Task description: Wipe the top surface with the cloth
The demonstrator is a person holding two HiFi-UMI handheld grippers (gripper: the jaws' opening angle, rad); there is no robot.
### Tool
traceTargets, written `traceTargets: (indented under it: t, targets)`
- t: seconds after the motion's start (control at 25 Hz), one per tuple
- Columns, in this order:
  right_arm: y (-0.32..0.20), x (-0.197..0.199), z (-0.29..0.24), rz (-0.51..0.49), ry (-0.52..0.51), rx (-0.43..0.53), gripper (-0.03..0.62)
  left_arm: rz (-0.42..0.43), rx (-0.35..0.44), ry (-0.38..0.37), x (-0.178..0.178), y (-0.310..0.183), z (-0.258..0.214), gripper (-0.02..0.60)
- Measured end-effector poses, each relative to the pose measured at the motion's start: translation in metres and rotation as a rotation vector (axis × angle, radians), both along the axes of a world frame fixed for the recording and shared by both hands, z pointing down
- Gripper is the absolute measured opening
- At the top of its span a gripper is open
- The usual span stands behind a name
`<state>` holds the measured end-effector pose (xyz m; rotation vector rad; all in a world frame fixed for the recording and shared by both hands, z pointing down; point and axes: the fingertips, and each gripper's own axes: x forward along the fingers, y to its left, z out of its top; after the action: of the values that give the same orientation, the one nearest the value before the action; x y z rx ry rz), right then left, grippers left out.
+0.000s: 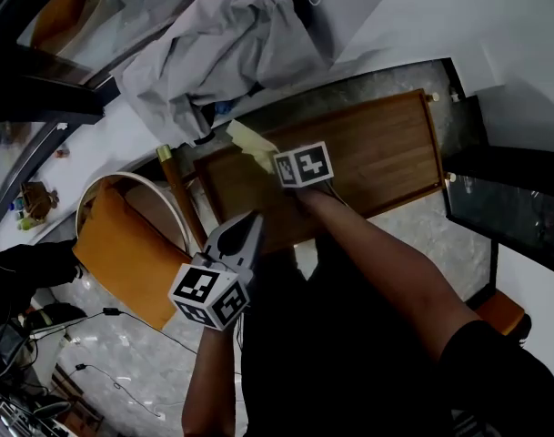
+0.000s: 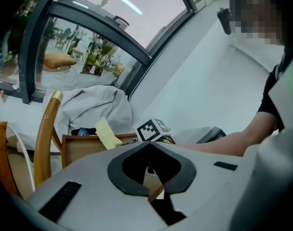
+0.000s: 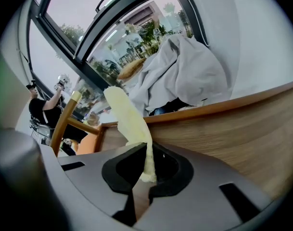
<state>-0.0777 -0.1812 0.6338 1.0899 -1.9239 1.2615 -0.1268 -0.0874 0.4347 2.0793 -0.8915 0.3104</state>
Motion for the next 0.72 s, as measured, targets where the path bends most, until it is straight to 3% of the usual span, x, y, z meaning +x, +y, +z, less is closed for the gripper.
traceTargets:
  t: [0.36, 0.72]
  targets:
    - [-0.006, 0.059, -0.001, 0.057, 0.021, 0.01, 0.034, 0.022, -0.012, -0.012, 0.036, -0.009, 0.007, 0.011]
    - [-0.011, 0.127, -0.002, 0.108, 0.057, 0.017, 0.034, -0.011, -0.047, -0.019, 0.063, -0.024, 0.019, 0.011]
